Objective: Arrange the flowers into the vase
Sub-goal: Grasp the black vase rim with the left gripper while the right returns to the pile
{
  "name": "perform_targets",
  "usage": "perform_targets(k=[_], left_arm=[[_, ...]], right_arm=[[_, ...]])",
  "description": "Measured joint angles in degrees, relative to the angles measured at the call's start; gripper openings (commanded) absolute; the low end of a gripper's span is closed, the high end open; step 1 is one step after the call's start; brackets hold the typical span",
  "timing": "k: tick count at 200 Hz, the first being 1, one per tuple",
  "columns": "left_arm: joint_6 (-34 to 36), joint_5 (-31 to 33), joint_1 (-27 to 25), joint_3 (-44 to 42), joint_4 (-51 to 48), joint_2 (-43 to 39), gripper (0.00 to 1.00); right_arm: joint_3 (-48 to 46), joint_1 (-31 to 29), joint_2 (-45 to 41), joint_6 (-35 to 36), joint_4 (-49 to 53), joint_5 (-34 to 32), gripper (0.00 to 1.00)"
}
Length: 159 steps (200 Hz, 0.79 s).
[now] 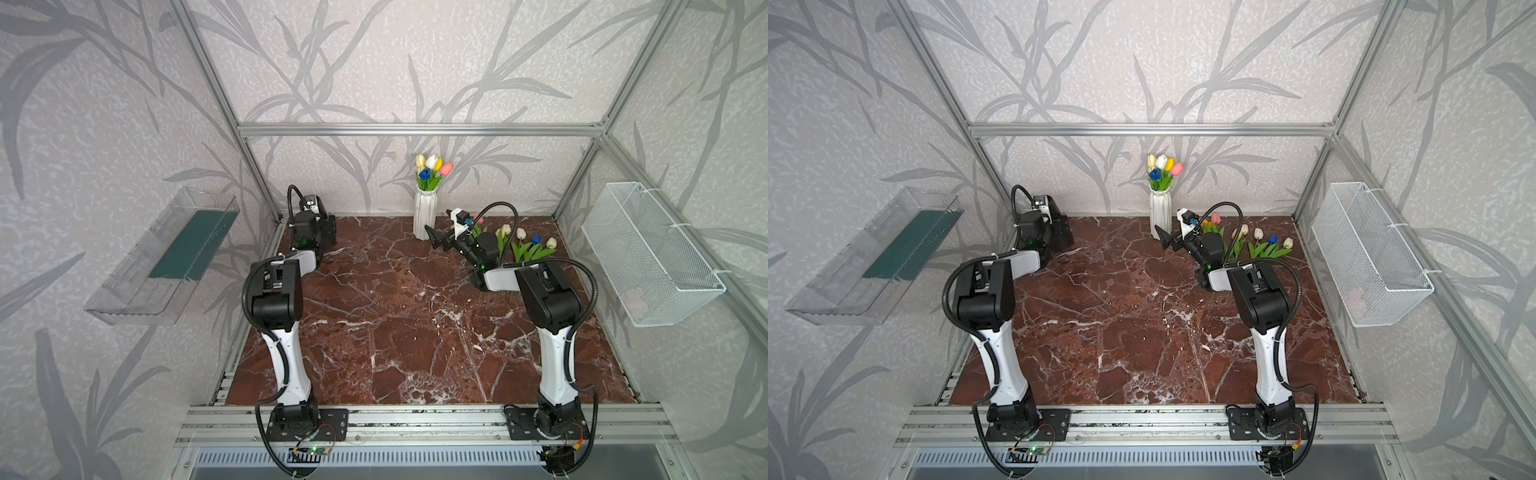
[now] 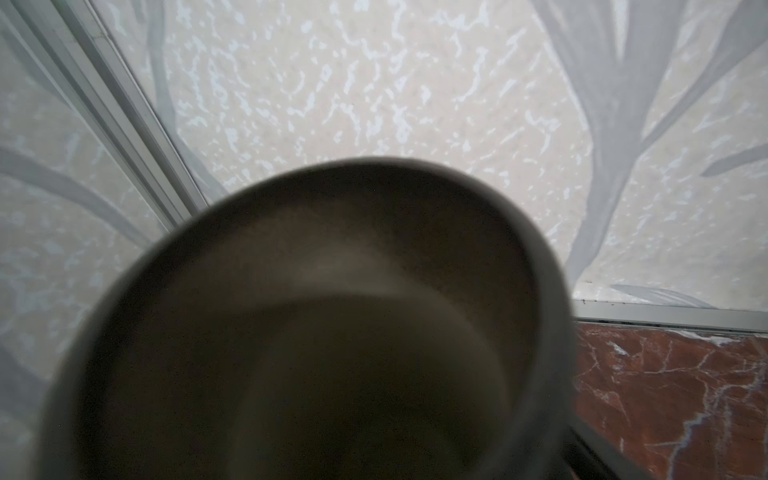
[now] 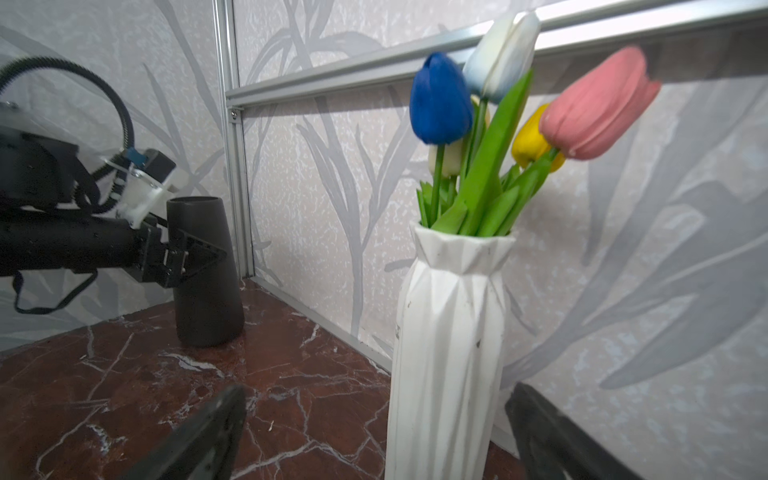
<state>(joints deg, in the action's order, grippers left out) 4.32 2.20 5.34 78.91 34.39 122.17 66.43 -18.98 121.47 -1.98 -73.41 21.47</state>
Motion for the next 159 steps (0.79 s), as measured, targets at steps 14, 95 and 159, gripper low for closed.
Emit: perform_targets(k=[14, 95, 159], left_arm=[[0.0, 0.0, 0.2, 1.3, 0.7, 1.8, 0.98], [-1.2, -0.9, 0.4, 3.3, 4.0, 4.6, 0.39], [-3.5, -0.8, -1.6, -7.3, 9.6, -1.2, 0.11]], right_arm=[[-3.2, 0.0, -3.3, -0.2, -0.7, 0.0, 0.99], [-27.7, -0.6, -32.3, -8.8, -1.1, -5.2, 0.99], [-33.6, -1.5, -55.1, -9.7, 27.3, -13.6, 0.98]])
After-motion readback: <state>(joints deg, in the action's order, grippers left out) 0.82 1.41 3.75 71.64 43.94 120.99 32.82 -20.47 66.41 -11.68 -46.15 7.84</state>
